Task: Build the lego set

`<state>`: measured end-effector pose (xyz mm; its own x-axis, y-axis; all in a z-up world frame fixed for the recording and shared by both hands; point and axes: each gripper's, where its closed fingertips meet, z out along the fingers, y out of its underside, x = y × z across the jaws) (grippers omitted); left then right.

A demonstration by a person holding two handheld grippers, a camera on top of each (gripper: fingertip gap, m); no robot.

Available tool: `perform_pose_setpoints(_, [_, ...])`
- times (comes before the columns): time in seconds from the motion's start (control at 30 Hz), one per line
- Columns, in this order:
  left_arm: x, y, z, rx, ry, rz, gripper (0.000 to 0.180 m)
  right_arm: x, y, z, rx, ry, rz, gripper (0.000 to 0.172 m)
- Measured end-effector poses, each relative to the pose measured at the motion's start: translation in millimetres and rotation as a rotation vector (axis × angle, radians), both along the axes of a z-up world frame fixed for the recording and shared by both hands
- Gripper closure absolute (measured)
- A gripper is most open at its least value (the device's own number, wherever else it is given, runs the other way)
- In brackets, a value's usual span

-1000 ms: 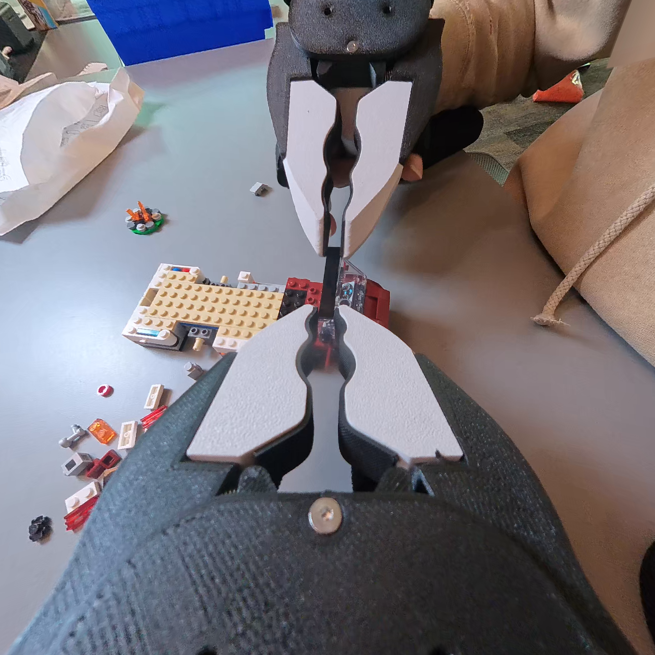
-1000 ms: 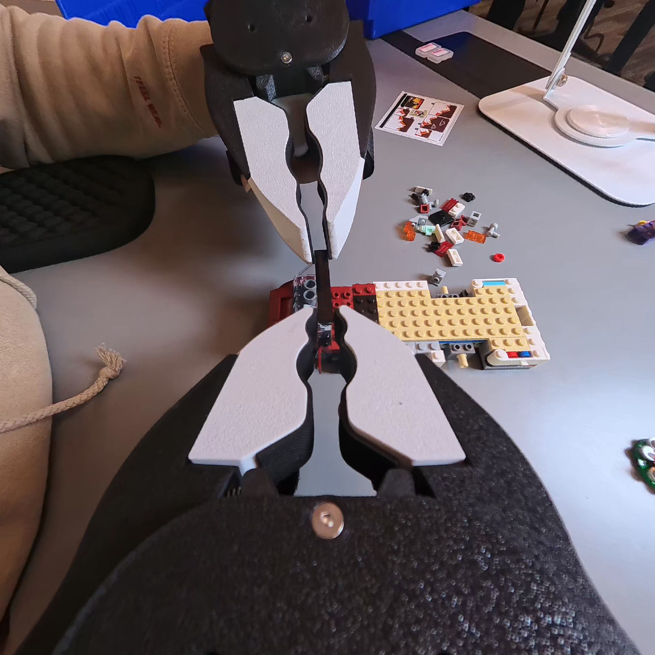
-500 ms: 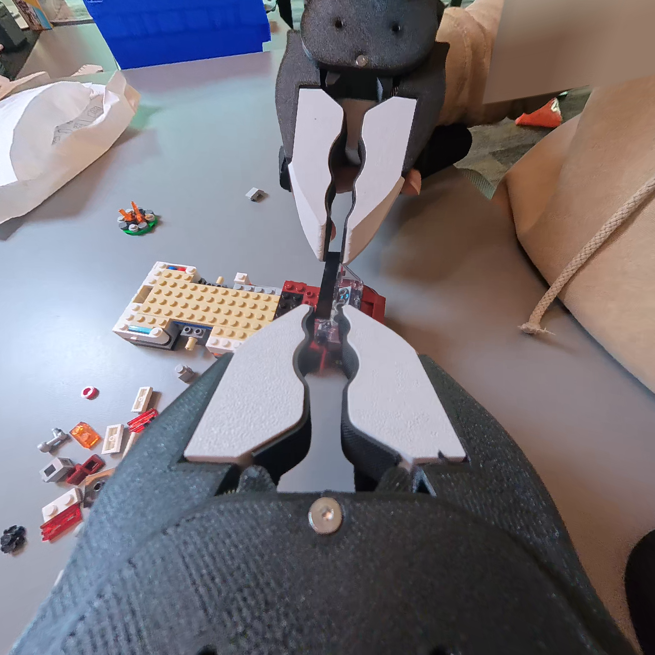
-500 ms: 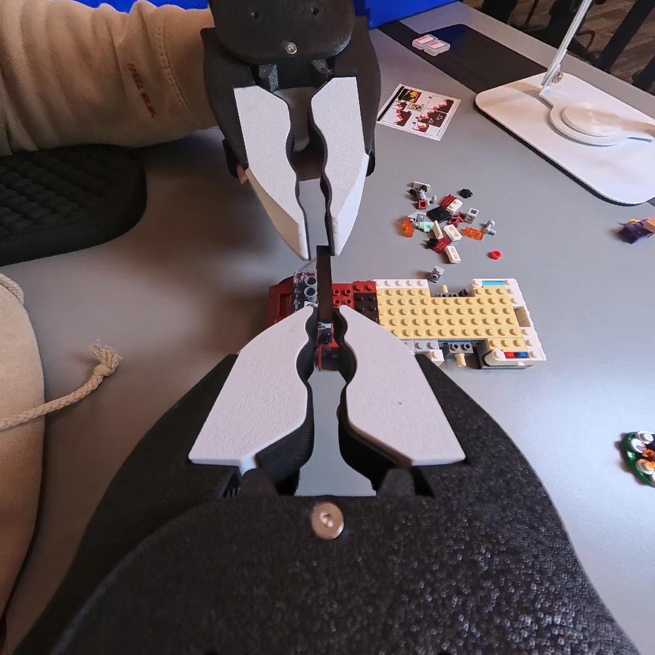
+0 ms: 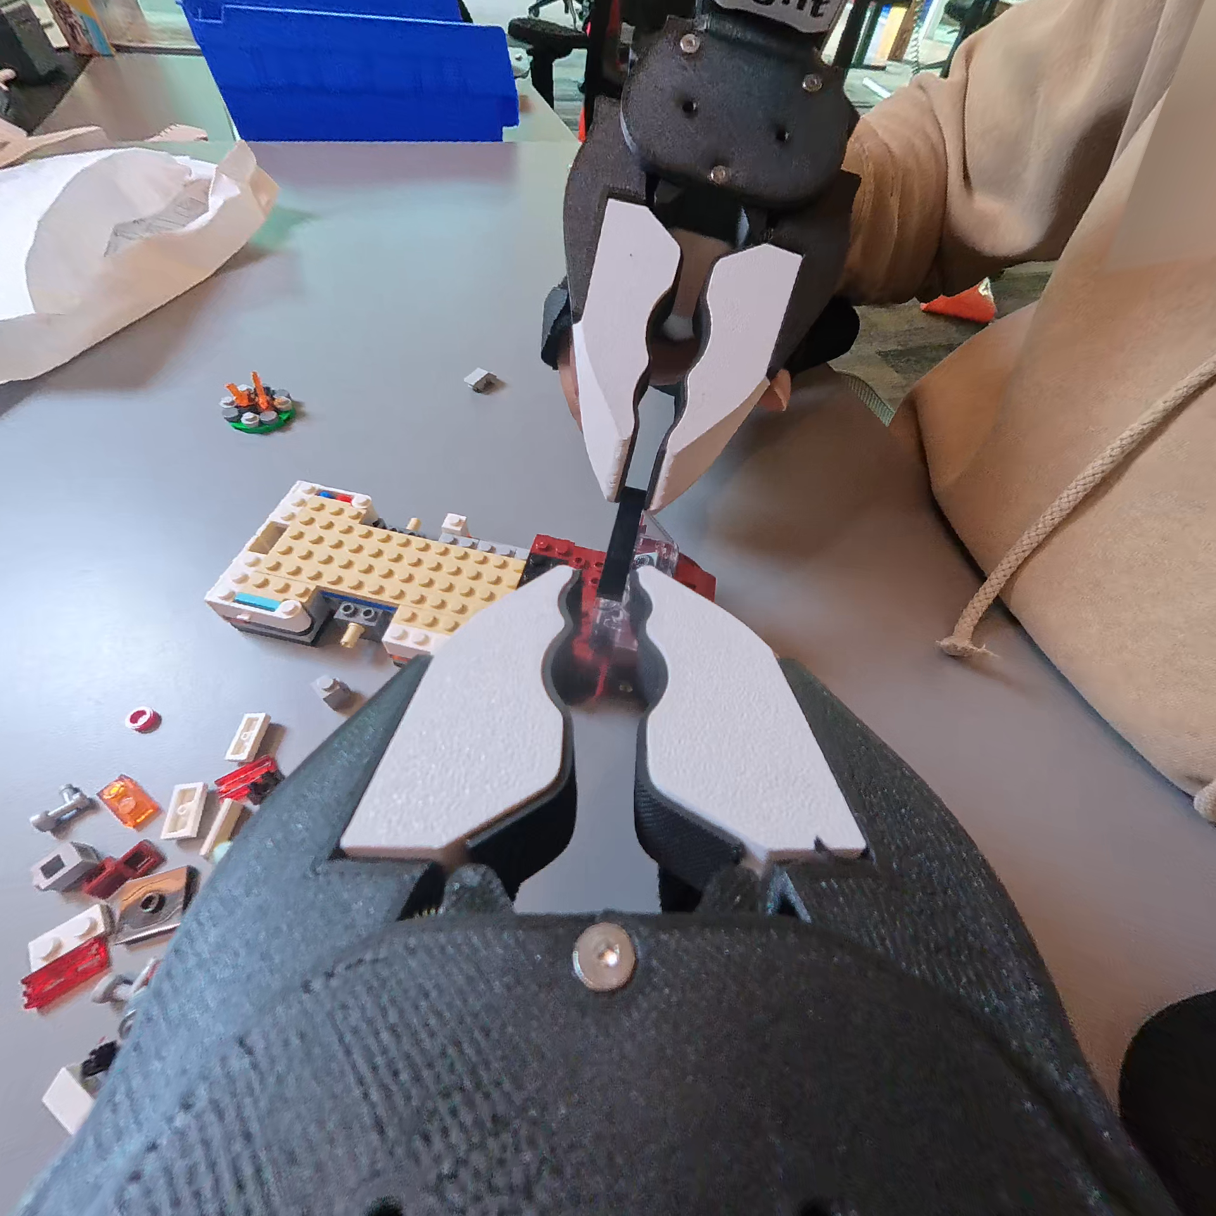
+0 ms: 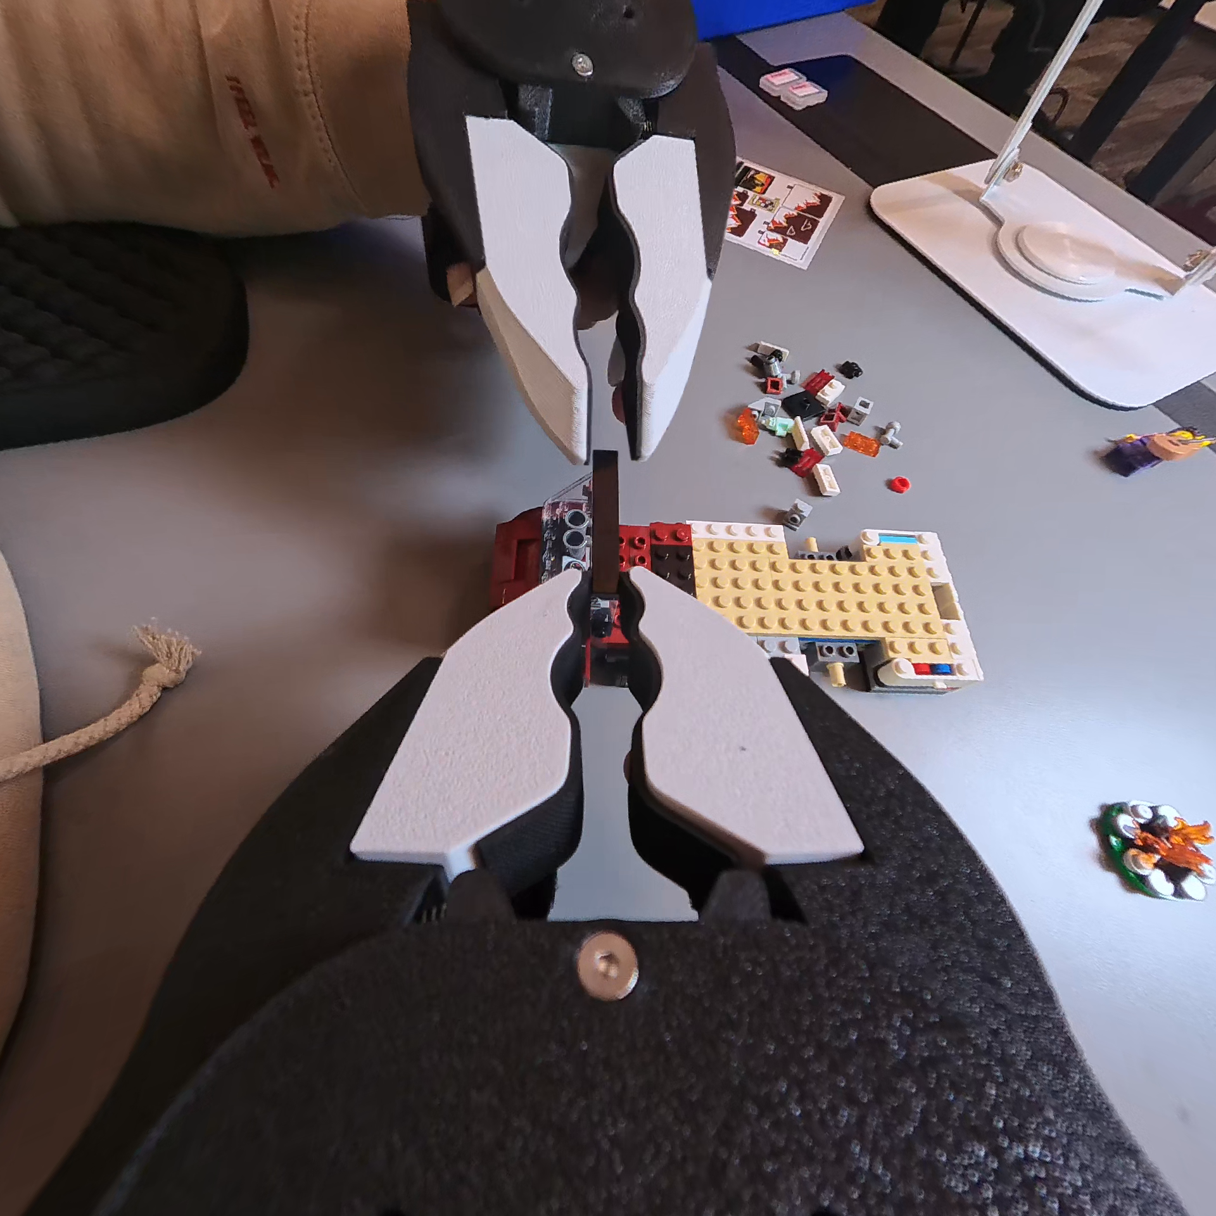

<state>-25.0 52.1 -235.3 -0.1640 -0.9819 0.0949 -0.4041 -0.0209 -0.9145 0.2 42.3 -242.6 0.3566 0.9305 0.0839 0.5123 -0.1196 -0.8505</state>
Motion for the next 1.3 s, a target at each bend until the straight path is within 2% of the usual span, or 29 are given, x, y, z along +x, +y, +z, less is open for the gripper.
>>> perform_pose_setpoints(0.37, [0,-1,-6,-0.012,0.060,-0.010,0.172,-1,0,0,-0.016,0.000,-0.002,0.164])
perform_pose_setpoints(0.77, [0,-1,-10,-0.098,0.210,-0.040,0.172,-1,-2,-3,-0.216,0.058,-0.027,0.163])
perform_pose_setpoints(1.03, [0,-2,-11,-0.162,0.224,-0.021,0.172,-1,-3,-4,-0.260,0.096,-0.037,0.163])
perform_pose_setpoints(1.17, [0,-1,-9,-0.139,0.219,-0.020,0.172,-2,-3,-2,-0.226,0.105,-0.035,0.163])
perform_pose_setpoints(1.2, [0,-2,-9,-0.105,0.215,-0.027,0.170,-3,-4,-3,-0.226,0.101,-0.023,0.154])
perform_pose_setpoints(1.23, [-1,-5,-9,-0.091,0.215,-0.041,0.155,-4,-6,-3,-0.231,0.104,-0.008,0.144])
perform_pose_setpoints(1.3, [-1,-7,0,-0.102,0.166,-0.019,0.145,-5,-9,6,-0.231,0.158,0.012,0.136])
